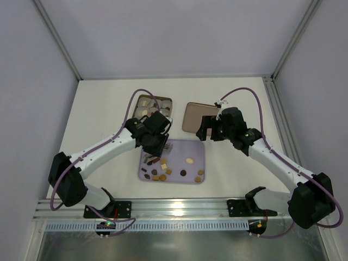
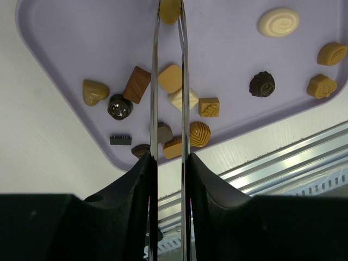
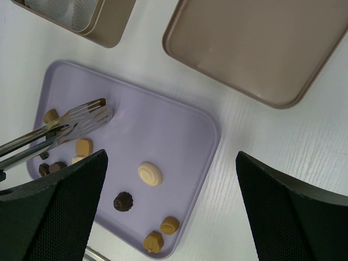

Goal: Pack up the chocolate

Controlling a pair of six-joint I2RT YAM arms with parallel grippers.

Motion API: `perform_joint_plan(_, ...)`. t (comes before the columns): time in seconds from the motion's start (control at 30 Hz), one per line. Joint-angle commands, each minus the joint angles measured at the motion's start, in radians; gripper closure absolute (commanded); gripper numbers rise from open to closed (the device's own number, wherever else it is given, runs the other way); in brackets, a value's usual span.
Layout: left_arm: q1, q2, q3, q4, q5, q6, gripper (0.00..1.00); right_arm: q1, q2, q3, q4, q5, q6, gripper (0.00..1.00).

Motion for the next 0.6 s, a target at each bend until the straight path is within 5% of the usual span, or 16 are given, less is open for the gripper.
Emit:
perform_joint_plan(0.0,-0.006,-0.010,0.027,0.012,-0.008,0.013,0.72,0.002,-0.035,0.005,0.027,0.008,-0.002,0.00)
perform_joint_plan(0.57,-0.001,-0.068,0.131,-0.052,-0.058,0.010,0.75,0.002,-0.028,0.017,0.023,0.002,-0.012,0.00)
